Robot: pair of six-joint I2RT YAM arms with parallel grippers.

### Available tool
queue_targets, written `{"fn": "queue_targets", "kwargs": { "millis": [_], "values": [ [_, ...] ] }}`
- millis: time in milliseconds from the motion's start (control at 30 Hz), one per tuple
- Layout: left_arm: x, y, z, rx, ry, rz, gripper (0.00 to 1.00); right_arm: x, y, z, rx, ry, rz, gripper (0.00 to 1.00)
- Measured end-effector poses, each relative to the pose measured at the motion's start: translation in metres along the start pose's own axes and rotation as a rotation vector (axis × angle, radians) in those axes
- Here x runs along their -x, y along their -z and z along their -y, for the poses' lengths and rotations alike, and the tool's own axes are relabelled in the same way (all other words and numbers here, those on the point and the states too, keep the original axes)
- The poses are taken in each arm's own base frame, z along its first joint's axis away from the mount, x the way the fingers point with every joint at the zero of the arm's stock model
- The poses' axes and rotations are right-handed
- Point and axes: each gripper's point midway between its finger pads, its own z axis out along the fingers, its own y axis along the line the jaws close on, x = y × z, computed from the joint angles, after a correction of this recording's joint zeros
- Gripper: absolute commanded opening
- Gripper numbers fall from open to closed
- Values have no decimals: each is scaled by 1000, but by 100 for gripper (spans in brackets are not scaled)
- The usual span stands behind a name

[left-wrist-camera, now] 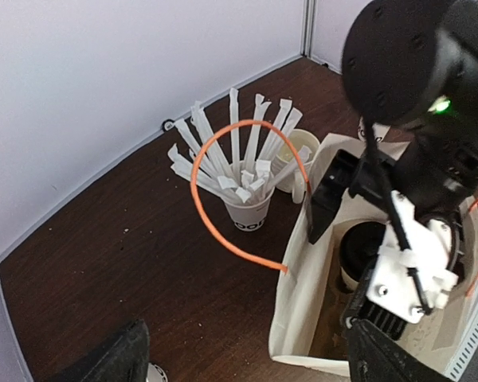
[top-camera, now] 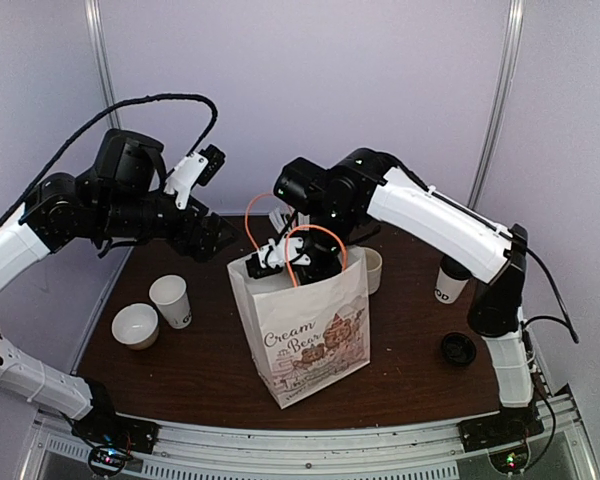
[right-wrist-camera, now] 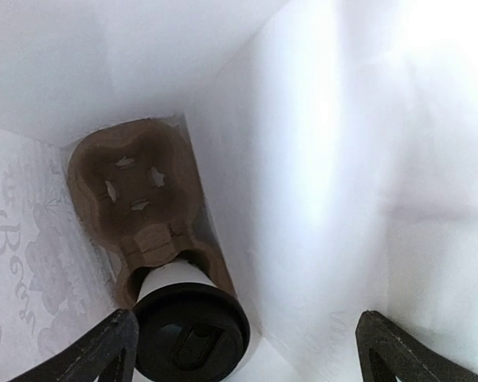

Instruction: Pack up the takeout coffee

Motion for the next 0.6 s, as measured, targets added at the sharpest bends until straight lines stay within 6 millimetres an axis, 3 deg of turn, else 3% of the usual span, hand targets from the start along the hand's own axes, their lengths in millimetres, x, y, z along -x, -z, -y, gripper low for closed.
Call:
{"fn": "queue_targets", "kwargs": {
  "millis": [300, 600],
  "values": [
    [-16, -39, 1, -29, 71, -72, 86, 7, 41, 0, -73, -23, 68, 99],
    [-13, -50, 19, -146, 131, -70, 81, 3, 51, -8, -76, -41, 77, 96]
  ]
}}
